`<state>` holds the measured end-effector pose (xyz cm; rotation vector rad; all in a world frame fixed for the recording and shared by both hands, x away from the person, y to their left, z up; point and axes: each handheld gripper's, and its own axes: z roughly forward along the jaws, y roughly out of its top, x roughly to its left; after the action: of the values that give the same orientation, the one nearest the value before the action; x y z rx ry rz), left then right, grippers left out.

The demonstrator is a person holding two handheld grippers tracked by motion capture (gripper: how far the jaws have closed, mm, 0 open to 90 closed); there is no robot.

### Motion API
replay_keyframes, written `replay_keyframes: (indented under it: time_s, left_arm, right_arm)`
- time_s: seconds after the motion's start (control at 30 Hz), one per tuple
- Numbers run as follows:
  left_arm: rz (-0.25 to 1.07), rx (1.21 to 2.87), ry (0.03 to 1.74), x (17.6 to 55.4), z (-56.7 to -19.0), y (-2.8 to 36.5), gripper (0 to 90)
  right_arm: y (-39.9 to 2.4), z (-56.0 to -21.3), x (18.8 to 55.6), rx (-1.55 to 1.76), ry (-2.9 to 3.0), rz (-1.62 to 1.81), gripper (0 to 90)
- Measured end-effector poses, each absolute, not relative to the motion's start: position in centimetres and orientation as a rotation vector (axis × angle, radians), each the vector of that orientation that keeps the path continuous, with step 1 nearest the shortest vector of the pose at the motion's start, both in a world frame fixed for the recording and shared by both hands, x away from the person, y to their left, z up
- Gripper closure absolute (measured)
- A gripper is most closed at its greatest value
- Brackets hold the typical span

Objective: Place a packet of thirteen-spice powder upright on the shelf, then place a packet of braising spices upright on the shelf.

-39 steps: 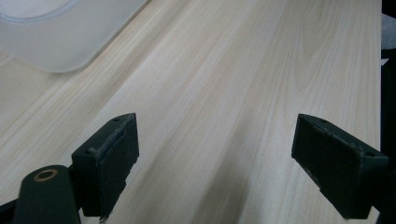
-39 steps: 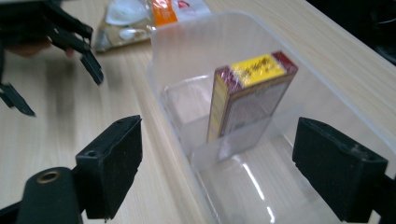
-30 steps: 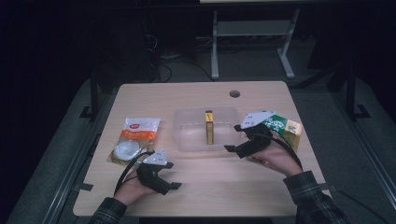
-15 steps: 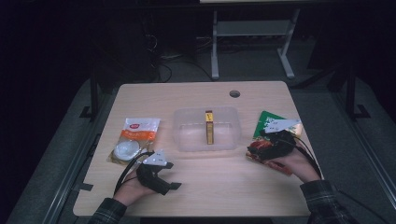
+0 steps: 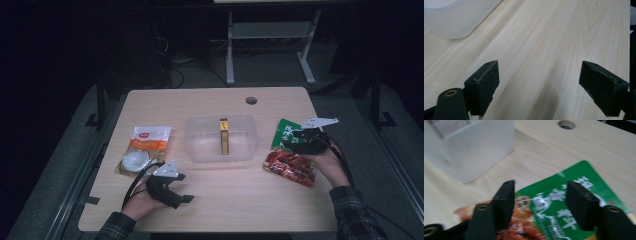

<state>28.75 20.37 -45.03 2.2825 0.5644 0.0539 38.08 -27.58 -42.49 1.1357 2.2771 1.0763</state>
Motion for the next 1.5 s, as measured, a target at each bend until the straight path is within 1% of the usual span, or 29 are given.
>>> replay_keyframes:
  time_s: [0.03,0.07,0.13,0.17,0.27,0.3,0.33,0.37,0.67,0.9,1.17,1.5]
  left_arm:
    - [0.054,2.281,0.568,28.8,-45.0,20.4,16.0]
    - [0.055,2.28,0.568,28.8,-45.0,20.4,16.0]
    - [0.057,2.279,0.566,28.8,-45.0,20.4,16.0]
    - [0.057,2.279,0.567,28.8,-45.0,20.4,16.0]
    - [0.056,2.281,0.567,28.8,-45.1,20.3,16.0]
    - [0.056,2.282,0.565,28.8,-45.1,20.3,16.0]
    - [0.055,2.282,0.566,28.8,-45.1,20.3,16.0]
    - [0.056,2.283,0.566,28.8,-45.1,20.3,16.0]
    - [0.052,2.278,0.577,28.8,-45.2,20.5,16.1]
    - [0.047,2.273,0.577,28.9,-45.3,20.5,16.1]
    - [0.047,2.276,0.576,28.9,-45.3,20.5,16.1]
    - [0.042,2.298,0.562,28.9,-45.4,20.3,16.1]
  right_arm:
    - [-28.1,-42.8,38.7,1.152,2.251,1.092,53.4]
    - [-28.1,-42.8,38.7,1.152,2.251,1.092,53.4]
    - [-28.5,-43.2,39.2,1.165,2.247,1.083,60.2]
    - [-28.6,-43.4,39.6,1.182,2.254,1.079,62.1]
    - [-29.1,-43.6,40.6,1.214,2.243,1.056,75.2]
    - [-29.5,-43.7,41.2,1.245,2.229,1.042,85.8]
    - [-29.5,-43.7,41.2,1.245,2.229,1.042,85.8]
    - [-29.9,-43.9,41.8,1.264,2.199,1.05,90.0]
    - [-31.3,-45.6,44.3,1.362,2.141,0.938,90.0]
    - [-32.0,-46.9,45.1,1.411,2.12,0.904,90.0]
    - [-32.3,-47.6,45.5,1.427,2.104,0.864,90.0]
    - [-32.4,-47.2,45.1,1.381,2.176,0.826,90.0]
